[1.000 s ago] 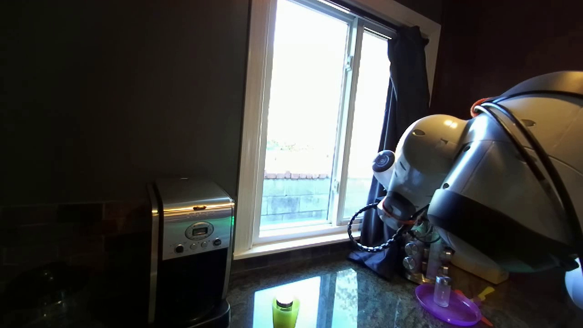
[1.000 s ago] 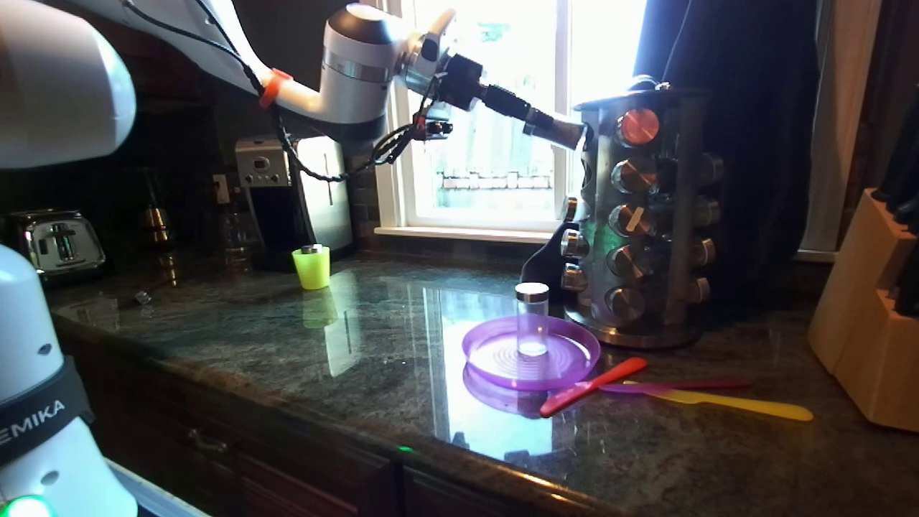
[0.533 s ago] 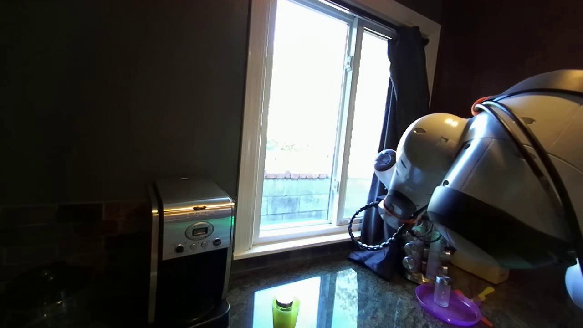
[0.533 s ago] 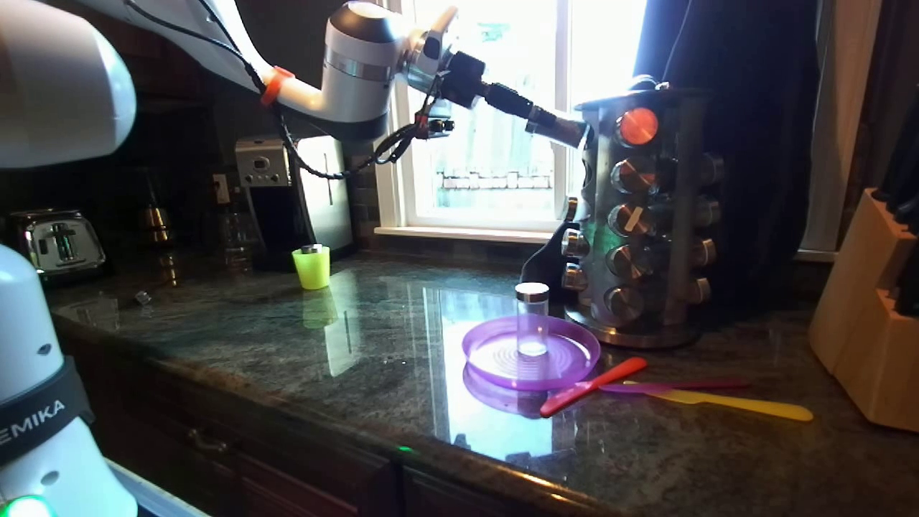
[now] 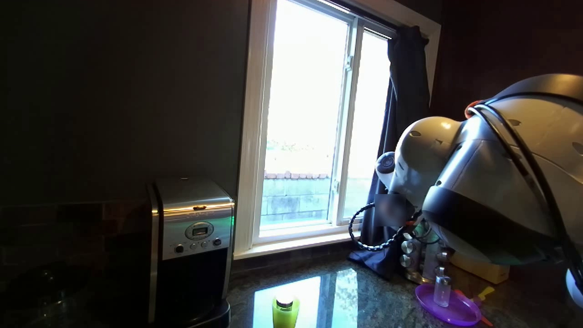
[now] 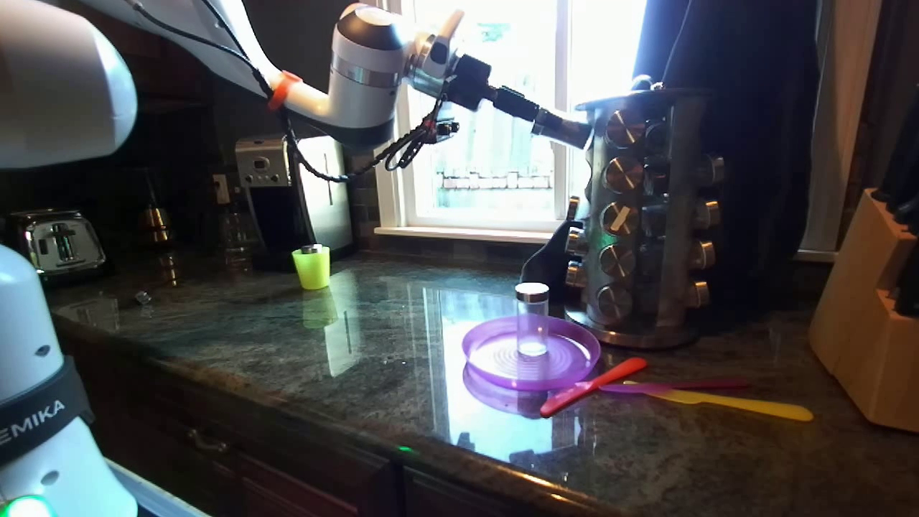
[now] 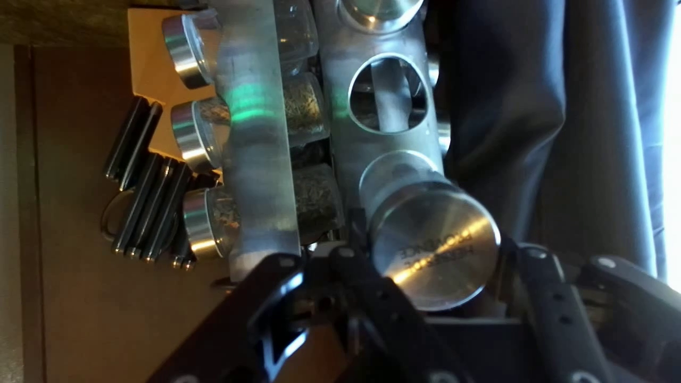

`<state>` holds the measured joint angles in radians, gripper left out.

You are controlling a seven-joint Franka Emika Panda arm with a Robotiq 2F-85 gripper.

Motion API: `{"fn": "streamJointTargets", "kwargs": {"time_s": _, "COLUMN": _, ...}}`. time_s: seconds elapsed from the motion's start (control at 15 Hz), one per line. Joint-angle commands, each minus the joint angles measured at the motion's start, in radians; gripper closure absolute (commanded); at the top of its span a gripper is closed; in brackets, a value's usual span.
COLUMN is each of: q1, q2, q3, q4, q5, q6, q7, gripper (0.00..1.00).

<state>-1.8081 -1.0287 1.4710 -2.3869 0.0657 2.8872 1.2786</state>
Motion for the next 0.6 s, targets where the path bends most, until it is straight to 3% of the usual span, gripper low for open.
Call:
{"fn": "streamJointTargets", "kwargs": {"time_s": 0.0, "q1": -0.033, "q2": -0.012, "q3": 0.011, "q4": 0.002, "q5": 0.036, "q6": 0.040, "q7": 0.005, "gripper": 0.76}}
{"fn": "streamJointTargets", "kwargs": {"time_s": 0.53, "q1": -0.065, "q2": -0.053, "q3": 0.032, "q4": 0.004, "q5": 0.084, "q6": 0.113, "q7": 0.062, "gripper": 0.76}}
